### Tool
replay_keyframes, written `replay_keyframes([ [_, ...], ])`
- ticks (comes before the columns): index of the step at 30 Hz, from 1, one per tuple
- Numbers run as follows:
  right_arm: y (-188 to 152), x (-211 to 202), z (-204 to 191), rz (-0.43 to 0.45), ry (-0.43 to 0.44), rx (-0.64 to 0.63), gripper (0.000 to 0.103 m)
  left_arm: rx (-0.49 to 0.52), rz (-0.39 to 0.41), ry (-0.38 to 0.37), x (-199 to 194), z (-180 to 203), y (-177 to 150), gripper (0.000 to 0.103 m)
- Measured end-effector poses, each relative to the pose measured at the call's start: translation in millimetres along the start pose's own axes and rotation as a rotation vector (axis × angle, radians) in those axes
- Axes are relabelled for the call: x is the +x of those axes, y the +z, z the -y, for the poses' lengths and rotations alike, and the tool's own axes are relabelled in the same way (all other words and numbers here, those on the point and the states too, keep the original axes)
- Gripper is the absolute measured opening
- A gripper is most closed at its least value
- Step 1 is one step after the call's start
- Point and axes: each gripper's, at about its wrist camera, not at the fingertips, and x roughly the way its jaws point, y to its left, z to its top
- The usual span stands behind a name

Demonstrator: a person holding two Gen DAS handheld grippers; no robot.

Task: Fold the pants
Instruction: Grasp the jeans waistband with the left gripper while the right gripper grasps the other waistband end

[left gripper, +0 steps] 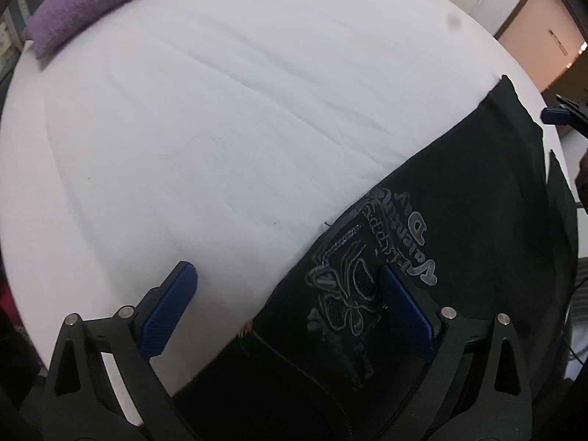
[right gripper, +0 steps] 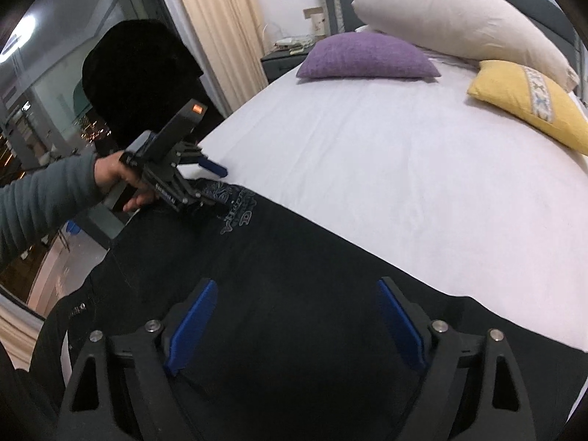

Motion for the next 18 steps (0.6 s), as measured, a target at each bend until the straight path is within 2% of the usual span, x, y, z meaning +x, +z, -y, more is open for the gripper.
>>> replay_keyframes([
  [2,0.7,4.2,-1.8,-0.021,0.014,-0.014,0.082,0.007,-0.029,-0.004,8.2,-5.4,9.4,0.094],
  [3,2.2,7.2,-3.4,-0.029,0.016,-0.022,0.079,0.007,-0.043,-0.008,11.0,-6.6,13.9,0.088],
  [5,5.4,13.1,-5.4,-0.052,0.018,-0.040,0.074,0.014,-0.061,-0.043,10.6,-1.8,18.4,0.067],
  [7,11.4,18.9,-5.5,-0.067,0.015,-0.054,0.071,0.016,-0.072,-0.102,9.0,4.6,24.2,0.027],
  [10,22.7,25.5,-7.7,-0.074,0.018,-0.070,0.070,0.055,-0.049,-0.074,6.3,18.6,30.3,0.011],
  [14,37.1,36.3,-16.3,-0.111,0.029,-0.128,0.058,0.096,0.083,-0.015,-14.6,34.6,31.5,0.009],
  [15,39.5,38.2,-18.9,-0.122,0.032,-0.147,0.056,0.120,0.125,0.023,-22.2,41.1,30.2,0.009],
  [18,45.7,44.3,-25.5,-0.149,0.018,-0.200,0.054,0.178,0.202,0.085,-34.5,57.6,25.9,0.009],
])
